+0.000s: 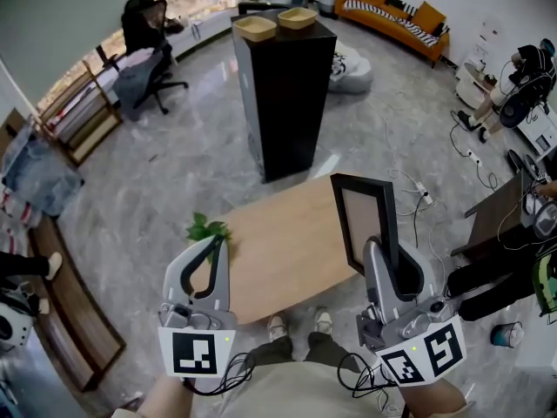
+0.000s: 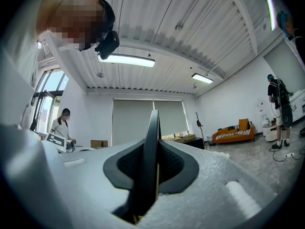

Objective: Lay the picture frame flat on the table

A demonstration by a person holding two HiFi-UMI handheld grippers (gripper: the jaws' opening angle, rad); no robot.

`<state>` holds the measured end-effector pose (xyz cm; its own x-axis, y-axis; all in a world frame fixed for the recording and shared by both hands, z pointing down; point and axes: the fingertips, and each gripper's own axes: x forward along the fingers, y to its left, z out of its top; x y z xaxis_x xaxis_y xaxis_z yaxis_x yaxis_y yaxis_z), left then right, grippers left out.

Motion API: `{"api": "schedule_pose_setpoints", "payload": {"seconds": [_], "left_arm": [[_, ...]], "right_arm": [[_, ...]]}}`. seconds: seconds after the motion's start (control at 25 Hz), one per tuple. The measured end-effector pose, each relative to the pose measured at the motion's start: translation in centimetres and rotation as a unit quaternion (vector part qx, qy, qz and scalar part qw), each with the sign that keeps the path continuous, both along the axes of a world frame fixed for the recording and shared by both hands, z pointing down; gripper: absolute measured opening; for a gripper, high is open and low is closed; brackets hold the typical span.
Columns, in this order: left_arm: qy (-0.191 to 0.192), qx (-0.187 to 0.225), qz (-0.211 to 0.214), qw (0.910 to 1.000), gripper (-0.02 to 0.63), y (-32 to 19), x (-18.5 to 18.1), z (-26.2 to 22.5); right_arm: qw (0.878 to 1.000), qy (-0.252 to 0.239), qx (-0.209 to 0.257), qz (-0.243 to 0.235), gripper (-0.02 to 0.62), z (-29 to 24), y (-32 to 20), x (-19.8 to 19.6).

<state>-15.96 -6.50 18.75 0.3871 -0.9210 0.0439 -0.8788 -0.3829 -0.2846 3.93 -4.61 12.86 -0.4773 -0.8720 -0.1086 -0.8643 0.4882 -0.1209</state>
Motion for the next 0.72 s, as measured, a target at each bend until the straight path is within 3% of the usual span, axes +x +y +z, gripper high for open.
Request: {"api": "schedule_pose_setpoints", "payload": {"seconds": [0.36,0.72], "left_arm": [[-0.003,-0.011,-0.022,0.9997,0.020,-2.3,1.4,0.5],[0.000,-0.030,-0.014,0.9994,0.020,-5.7,3.7,3.8]], "right_arm": [[1.000,-0.003,-0.018,-0.023,0.058,0.8,-3.4,1.4],[0.997,0.008,-0.073,-0.024,0.058,5.8,-6.9,2.8]]}}
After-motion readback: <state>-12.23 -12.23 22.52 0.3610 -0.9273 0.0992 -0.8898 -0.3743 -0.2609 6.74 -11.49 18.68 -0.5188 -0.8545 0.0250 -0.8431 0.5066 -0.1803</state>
